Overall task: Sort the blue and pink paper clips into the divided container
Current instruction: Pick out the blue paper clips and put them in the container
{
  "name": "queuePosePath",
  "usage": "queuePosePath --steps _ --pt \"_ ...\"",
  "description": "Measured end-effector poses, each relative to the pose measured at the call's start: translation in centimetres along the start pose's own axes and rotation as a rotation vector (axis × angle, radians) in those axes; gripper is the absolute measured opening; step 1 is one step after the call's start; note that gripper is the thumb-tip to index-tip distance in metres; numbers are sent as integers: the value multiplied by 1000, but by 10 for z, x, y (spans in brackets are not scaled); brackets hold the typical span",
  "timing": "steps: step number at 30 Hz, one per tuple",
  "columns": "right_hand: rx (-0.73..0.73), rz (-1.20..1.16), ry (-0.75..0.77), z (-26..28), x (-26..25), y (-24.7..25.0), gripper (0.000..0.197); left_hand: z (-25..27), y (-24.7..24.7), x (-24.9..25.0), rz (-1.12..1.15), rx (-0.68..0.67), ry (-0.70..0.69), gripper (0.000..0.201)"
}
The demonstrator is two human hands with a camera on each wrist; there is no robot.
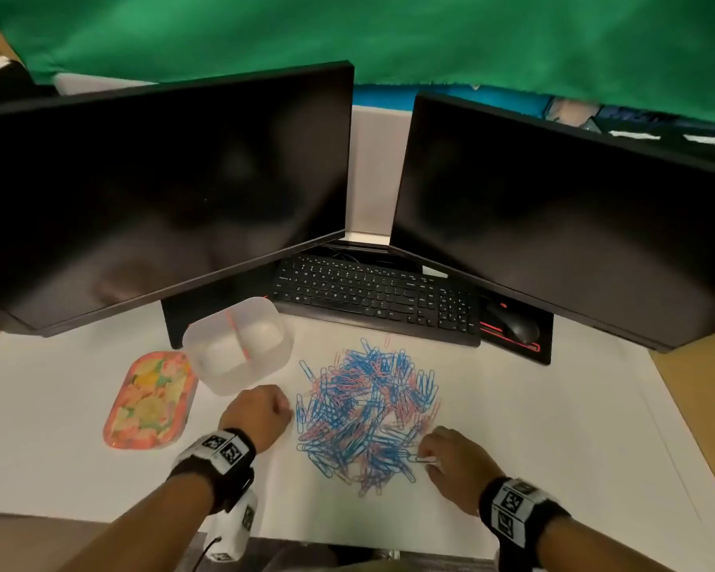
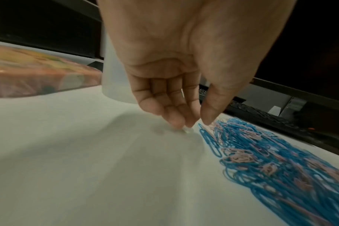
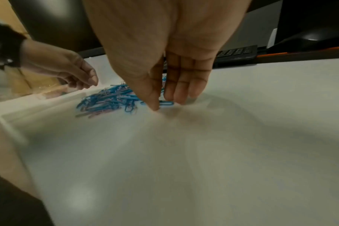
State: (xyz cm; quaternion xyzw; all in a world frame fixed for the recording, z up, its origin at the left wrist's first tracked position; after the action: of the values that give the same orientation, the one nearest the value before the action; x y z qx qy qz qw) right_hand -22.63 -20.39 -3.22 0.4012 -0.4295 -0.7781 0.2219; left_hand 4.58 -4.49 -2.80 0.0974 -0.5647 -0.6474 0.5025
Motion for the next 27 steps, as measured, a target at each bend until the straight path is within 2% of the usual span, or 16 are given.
queuePosePath --steps 5,11,15,20,22,24,27 --pt "-21 25 11 -5 -6 3 16 -4 -15 11 -102 -92 42 21" --pt "-53 -13 -75 -2 8 4 25 -11 -7 5 -106 -69 44 9" --pt "-103 -15 -105 1 16 0 26 -7 -1 -3 -95 -81 15 15" --pt "-106 -150 -133 -2 20 2 25 -5 5 -11 150 -28 -24 19" --pt "-67 -219 -164 -6 21 7 31 -6 7 -16 255 -19 -7 19" --pt "-52 -303 -192 -10 20 11 33 -7 5 -20 381 -55 21 20" --pt "-145 -530 -250 -12 14 6 22 -4 -2 -22 583 -160 59 39"
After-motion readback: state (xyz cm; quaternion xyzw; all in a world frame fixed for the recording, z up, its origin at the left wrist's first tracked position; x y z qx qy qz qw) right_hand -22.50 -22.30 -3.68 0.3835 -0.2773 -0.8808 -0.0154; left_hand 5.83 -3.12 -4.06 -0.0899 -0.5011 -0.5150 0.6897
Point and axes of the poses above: each hand's wrist, its own z-axis away from the middle knuckle, its own y-axis out of the back of the hand, x = y × z, the point moved 7 cm from there along -z, towards the middle knuckle, and after that the axes turned 4 degrees about x, right-handed, at the moved point
